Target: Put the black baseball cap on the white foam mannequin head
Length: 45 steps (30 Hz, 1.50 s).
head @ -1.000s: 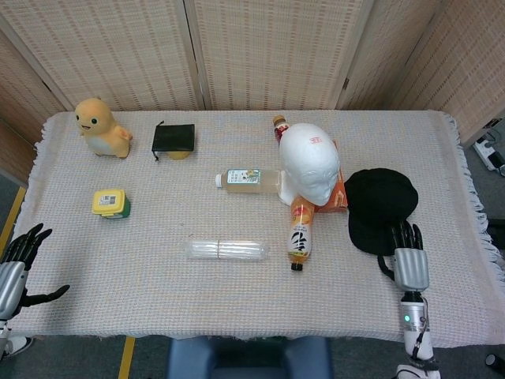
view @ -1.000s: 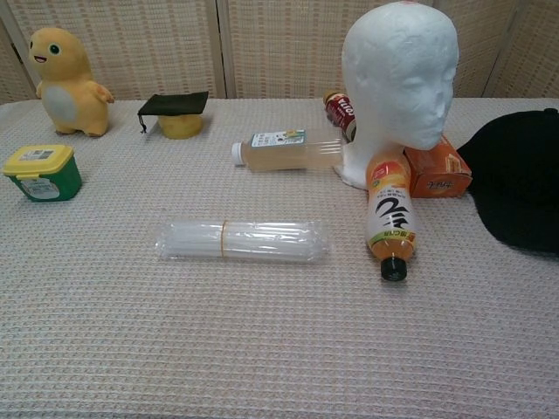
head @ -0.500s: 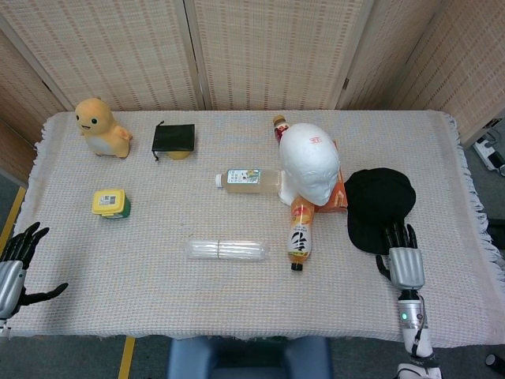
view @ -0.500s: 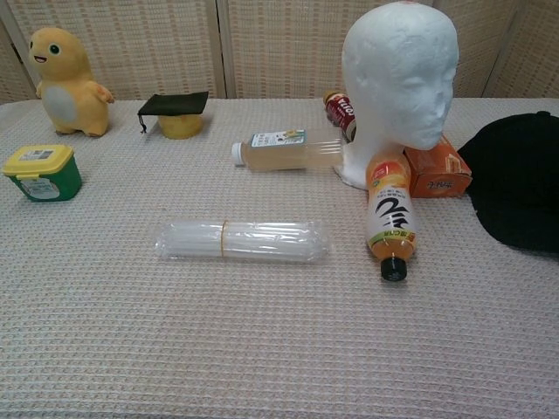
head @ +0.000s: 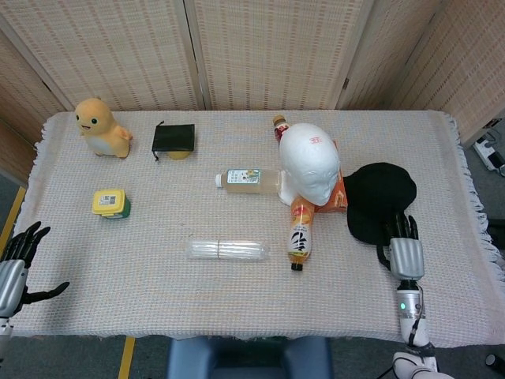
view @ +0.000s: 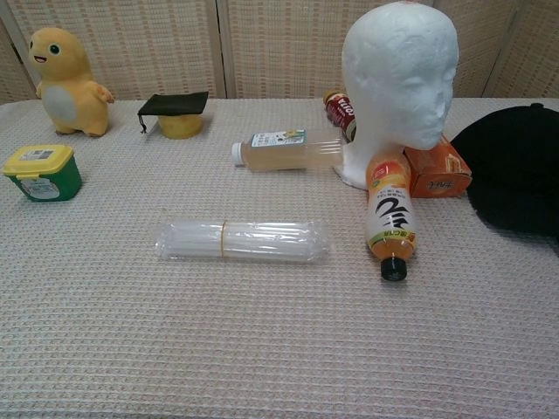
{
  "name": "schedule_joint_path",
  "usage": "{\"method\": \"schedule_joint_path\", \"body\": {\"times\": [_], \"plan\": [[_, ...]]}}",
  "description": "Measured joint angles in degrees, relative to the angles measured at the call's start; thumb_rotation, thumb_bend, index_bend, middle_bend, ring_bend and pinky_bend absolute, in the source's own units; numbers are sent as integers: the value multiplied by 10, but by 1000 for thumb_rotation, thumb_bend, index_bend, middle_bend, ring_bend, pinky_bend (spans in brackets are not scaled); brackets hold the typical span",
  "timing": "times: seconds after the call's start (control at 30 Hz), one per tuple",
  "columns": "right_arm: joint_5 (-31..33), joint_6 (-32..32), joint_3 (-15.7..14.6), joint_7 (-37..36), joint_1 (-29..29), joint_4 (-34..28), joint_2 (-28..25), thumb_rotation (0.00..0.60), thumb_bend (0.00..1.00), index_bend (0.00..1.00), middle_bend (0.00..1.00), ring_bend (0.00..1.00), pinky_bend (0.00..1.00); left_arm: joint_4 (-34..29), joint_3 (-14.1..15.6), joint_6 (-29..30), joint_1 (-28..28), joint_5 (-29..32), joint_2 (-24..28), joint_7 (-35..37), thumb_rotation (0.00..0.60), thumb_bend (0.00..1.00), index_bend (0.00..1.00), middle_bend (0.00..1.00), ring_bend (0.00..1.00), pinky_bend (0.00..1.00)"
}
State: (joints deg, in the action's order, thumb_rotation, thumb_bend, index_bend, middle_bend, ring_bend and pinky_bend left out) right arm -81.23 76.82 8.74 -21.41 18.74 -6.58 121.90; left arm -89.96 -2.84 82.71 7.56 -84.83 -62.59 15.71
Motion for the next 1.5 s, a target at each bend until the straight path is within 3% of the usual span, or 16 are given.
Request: {"method": "schedule_joint_path", "body": {"times": [0.3,0.6,0.83,1.27,1.5], "plan": [[5,24,7,-33,4,-7,-4,600,472,507,12,0,0,0,-6,2,-1,9,-3,-5,600,157,124,0,0,57],[26,70,33,-88,7,-25,-21,600,345,671,100,0,0,-3,-10,6,-4,14,-5,-12,600,160,125,0,0,64],[42,88,52,-102,10,-42,-35,600,325,801,180,0,0,-5,-12,12,-7,11,-6,-14,600,163,125,0,0,65],[54,127,76,-99,36,-80,-75,600,310,846,207,0,0,-3,-11,21,-10,0,-8,-16,600,162,119,0,0,66],[71,122,107,-72,82,-111,-96,600,310,849,208,0,0,0,-10,22,-10,-6,-8,-12,600,162,117,0,0,67]]}}
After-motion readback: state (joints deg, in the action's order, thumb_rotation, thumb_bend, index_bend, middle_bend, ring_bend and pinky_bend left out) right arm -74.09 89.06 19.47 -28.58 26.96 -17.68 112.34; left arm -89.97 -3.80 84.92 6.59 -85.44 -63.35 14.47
